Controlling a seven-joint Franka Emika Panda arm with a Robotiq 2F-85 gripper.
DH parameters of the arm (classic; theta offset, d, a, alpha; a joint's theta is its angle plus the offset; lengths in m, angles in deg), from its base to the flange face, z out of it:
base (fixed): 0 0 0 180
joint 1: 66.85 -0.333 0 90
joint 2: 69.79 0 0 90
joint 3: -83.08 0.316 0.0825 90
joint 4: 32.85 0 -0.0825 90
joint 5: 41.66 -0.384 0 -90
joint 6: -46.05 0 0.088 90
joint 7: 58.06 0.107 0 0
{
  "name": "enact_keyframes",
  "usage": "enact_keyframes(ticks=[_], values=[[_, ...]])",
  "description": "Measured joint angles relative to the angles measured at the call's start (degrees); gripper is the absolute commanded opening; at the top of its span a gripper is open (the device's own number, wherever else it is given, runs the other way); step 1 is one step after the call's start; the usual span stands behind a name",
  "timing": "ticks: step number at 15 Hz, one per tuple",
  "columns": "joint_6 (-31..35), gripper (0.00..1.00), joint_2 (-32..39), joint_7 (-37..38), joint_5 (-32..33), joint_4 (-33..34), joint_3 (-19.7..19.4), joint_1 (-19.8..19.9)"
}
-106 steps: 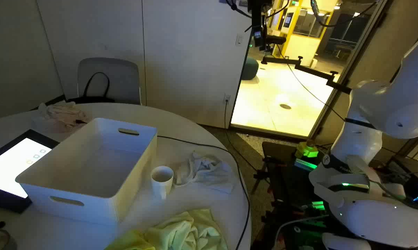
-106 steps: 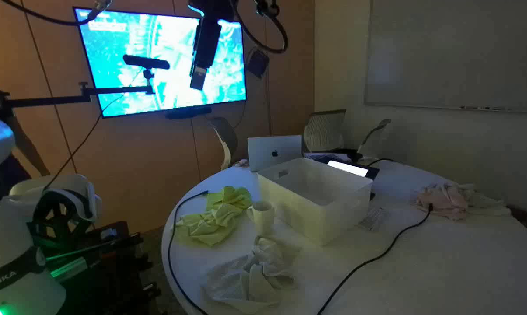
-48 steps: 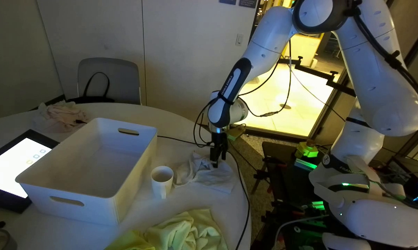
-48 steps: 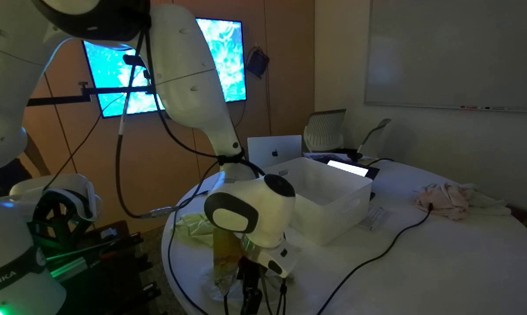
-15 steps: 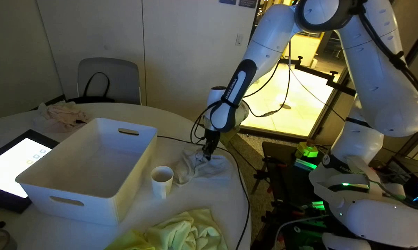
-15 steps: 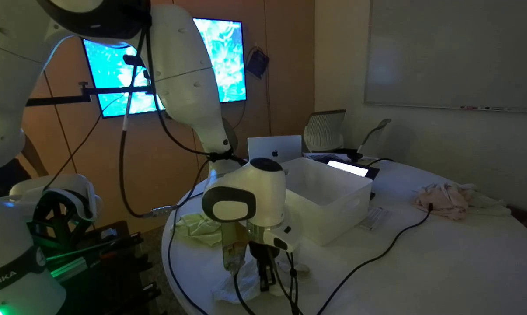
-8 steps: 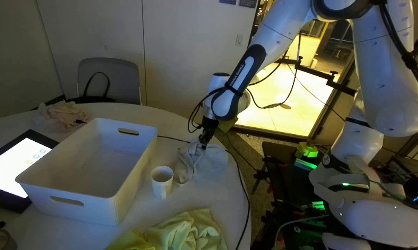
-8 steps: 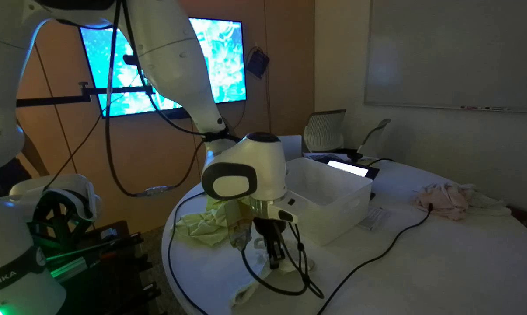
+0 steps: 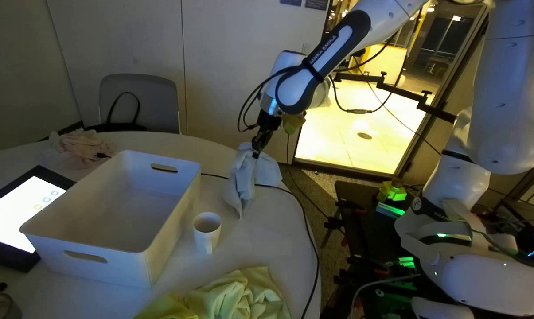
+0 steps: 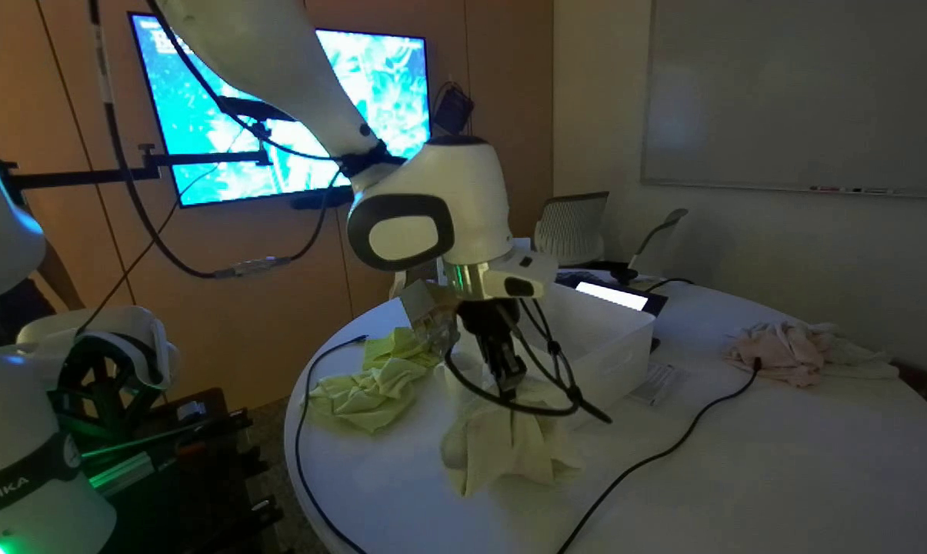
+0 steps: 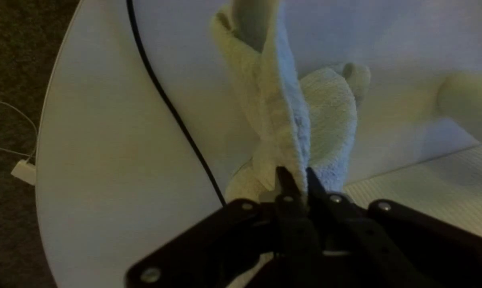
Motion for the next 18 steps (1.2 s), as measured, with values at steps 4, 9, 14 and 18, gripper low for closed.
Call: enact_keyframes(ticks=[4, 9, 14, 18], values=[[-5.7, 0.02, -7.7, -2.9, 0.0, -0.2, -0.5, -1.0], [-14.3, 0.02, -15.0, -4.0, 1.2, 0.1, -2.6, -4.5], [-37.6, 0.02, -19.6, -4.5, 5.4, 3.9, -3.9, -7.4], [-56.0, 0.02, -19.2, -4.2, 8.2, 9.3, -3.9, -9.6]])
